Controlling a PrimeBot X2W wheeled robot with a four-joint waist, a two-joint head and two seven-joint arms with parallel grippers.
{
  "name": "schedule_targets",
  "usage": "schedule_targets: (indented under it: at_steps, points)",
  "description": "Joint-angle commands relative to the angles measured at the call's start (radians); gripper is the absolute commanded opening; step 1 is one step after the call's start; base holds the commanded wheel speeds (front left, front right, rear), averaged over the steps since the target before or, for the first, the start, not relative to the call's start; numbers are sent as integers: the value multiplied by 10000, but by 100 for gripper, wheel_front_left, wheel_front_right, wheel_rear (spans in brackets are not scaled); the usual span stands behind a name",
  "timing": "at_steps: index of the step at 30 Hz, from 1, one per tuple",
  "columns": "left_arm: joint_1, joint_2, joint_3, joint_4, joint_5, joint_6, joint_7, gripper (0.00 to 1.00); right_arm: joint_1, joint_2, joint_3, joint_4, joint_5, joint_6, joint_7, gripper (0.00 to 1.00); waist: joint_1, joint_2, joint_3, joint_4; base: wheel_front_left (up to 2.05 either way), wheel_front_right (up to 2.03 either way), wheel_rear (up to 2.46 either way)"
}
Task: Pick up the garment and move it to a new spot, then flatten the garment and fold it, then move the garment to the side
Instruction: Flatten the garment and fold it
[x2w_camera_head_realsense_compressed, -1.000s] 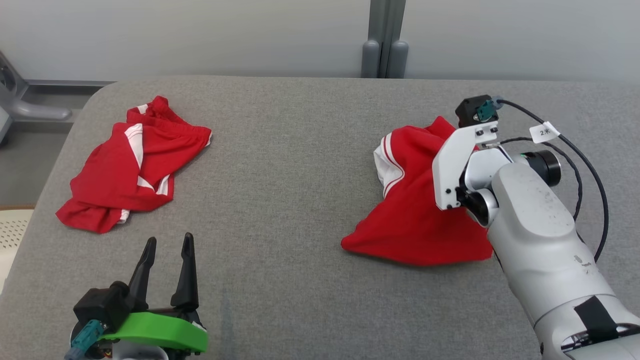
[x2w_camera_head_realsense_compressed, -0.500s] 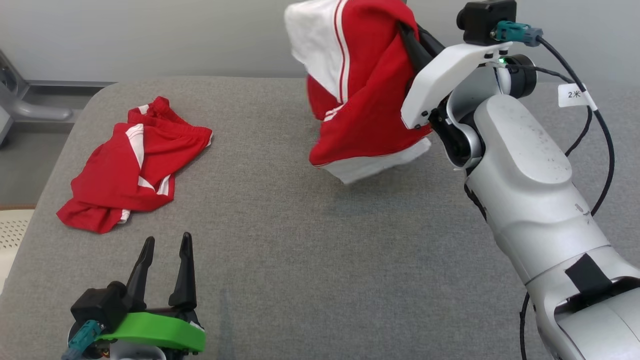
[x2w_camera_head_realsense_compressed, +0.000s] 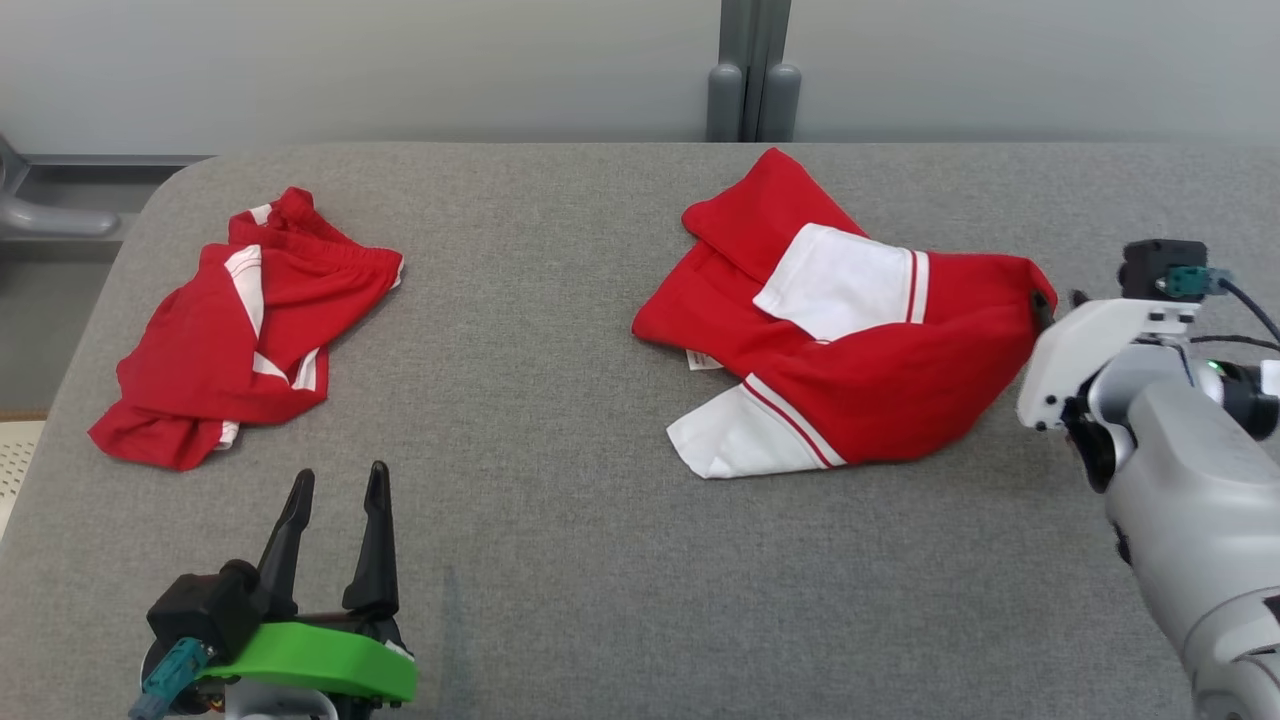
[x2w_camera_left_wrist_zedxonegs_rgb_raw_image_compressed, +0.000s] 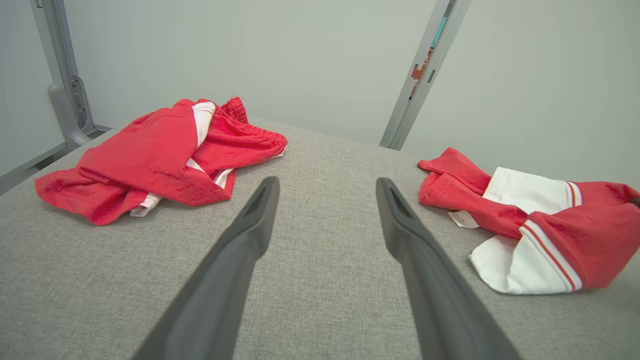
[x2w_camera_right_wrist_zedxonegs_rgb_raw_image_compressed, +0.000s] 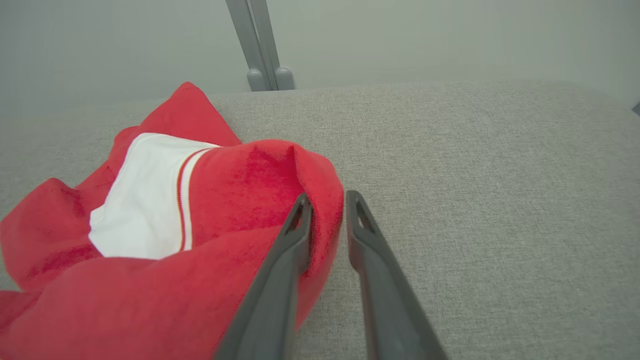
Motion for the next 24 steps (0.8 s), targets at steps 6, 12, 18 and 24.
schedule_targets:
  at_steps: [6, 12, 18, 24]
  points:
    - [8, 2, 78, -3, 57, -30, -5, 100, 348, -665, -1252, 364, -1626, -13, -170, 100, 0, -1, -74, -33, 0, 0, 0]
    - [113, 18, 154, -48, 93, -34, -5, 100, -225, 393, -1570, -318, -2896, -13, -12, 100, 0, -1, -139, -118, 0, 0, 0]
    - [128, -19, 161, -54, 85, -46, -5, 100, -841, 1360, -620, -793, -3333, -13, 1314, 100, 0, -1, -69, -140, 0, 0, 0]
    - [-203, -80, -65, 94, 65, -74, -5, 100, -693, 1444, 2398, -935, -1364, -13, 3210, 100, 0, -1, 74, 184, 0, 0, 0]
